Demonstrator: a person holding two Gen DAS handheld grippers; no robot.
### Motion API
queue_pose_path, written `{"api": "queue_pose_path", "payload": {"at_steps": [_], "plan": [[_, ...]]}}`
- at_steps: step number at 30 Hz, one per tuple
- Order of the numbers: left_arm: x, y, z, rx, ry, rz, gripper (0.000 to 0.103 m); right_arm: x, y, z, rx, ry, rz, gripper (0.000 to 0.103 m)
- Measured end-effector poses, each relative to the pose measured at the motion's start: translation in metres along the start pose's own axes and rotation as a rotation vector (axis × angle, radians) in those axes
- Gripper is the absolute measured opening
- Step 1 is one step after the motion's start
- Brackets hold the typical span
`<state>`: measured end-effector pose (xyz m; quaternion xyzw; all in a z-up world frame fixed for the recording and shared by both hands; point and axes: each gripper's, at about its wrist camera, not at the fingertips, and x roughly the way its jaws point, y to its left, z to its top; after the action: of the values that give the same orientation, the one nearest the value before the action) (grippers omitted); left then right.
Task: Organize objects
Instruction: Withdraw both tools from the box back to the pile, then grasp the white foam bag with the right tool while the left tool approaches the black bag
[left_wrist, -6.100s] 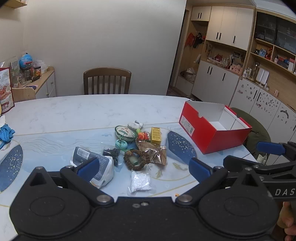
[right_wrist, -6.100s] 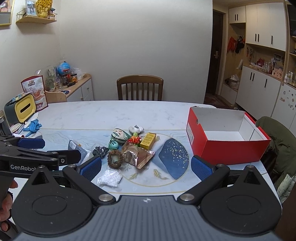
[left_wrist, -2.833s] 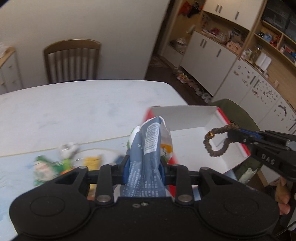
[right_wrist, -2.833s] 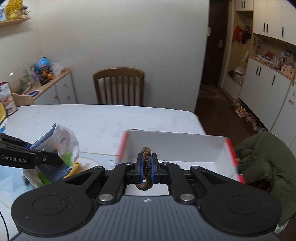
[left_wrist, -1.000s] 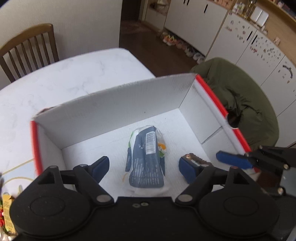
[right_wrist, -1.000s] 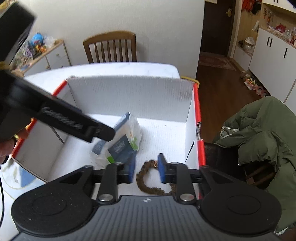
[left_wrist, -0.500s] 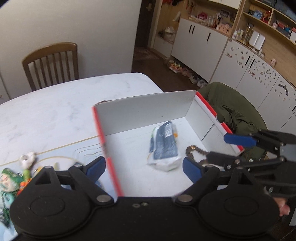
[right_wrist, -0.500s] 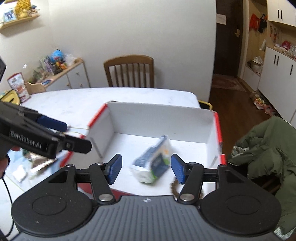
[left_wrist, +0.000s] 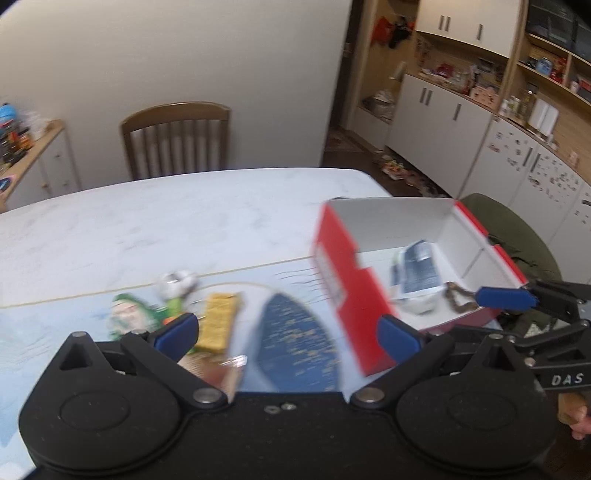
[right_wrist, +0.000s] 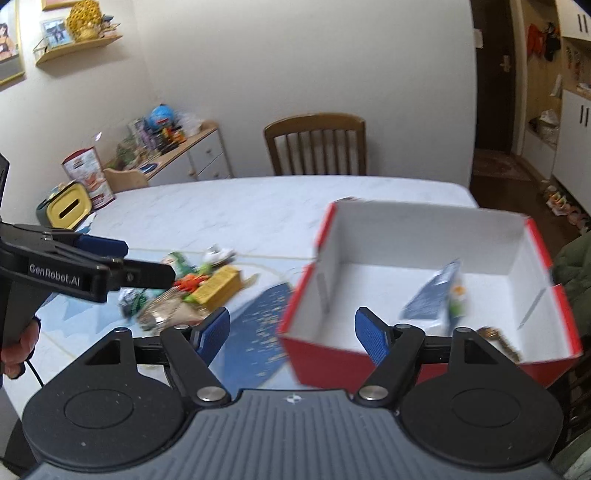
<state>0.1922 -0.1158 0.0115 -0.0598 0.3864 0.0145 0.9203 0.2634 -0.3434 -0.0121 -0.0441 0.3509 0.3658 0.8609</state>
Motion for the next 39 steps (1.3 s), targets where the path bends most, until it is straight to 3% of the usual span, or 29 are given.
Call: {"api": "queue_pose_path", "payload": {"at_steps": [10,19,23,28,34,39], "plan": [[-0.011,0.086,-0.032,-0.034,0.026,0.039,0.103,0.03,0.088,-0.014,-0.099,0.06,0.044,0.075],[0.009,0.156,-0.067,-0.122,0.079,0.091,0.103,0.077,0.163,-0.029,-0.216,0.148,0.145,0.075],[0.018,0.18,-0.076,-0.181,0.062,0.11,0.103,0.097,0.19,-0.036,-0.263,0.191,0.168,0.075],[0.035,0.202,-0.082,-0.221,0.108,0.164,0.103,0.116,0.213,-0.043,-0.319,0.237,0.19,0.075],[0.054,0.229,-0.086,-0.348,0.151,0.141,0.102,0.142,0.228,-0.049,-0.348,0.288,0.204,0.075],[0.065,0.231,-0.086,-0.336,0.155,0.137,0.101,0.157,0.236,-0.052,-0.386,0.308,0.205,0.075]]}}
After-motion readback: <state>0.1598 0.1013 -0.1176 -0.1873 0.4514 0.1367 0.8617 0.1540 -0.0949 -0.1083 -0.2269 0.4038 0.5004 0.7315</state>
